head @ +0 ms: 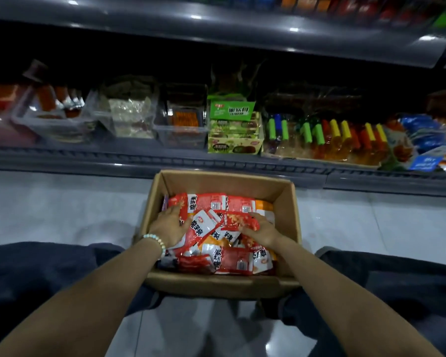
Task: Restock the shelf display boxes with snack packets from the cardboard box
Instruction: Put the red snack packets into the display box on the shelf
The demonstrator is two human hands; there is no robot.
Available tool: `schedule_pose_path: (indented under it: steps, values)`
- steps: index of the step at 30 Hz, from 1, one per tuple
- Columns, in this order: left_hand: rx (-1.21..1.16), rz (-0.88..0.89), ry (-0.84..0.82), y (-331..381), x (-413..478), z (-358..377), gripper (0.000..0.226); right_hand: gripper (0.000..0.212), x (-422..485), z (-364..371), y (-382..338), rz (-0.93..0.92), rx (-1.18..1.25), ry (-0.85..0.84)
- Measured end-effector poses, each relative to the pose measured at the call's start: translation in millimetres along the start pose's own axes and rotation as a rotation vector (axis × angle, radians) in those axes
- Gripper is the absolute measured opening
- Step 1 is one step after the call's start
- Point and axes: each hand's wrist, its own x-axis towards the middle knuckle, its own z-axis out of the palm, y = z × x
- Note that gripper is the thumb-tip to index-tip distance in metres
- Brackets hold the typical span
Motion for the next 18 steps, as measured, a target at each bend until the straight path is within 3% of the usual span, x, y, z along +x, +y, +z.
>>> schedule_pose_path:
  steps: [6, 10, 18]
  values:
    - [0.018, -0.025, -0.082, 4.2, 16.4, 20.0, 0.068, 0.068, 21.1, 2.3, 17.9, 0.156, 0.253, 0.053]
    - [0.03, 0.017, -0.13, 9.8, 28.0, 34.8, 0.066, 0.08, 34.0, 4.0, 33.6, 0.263, 0.375, 0.099]
    - [0.154, 0.043, -0.353, 35.8, 42.5, 60.5, 0.066, 0.062, 47.7, 5.6, 43.5, 0.368, 0.501, 0.177]
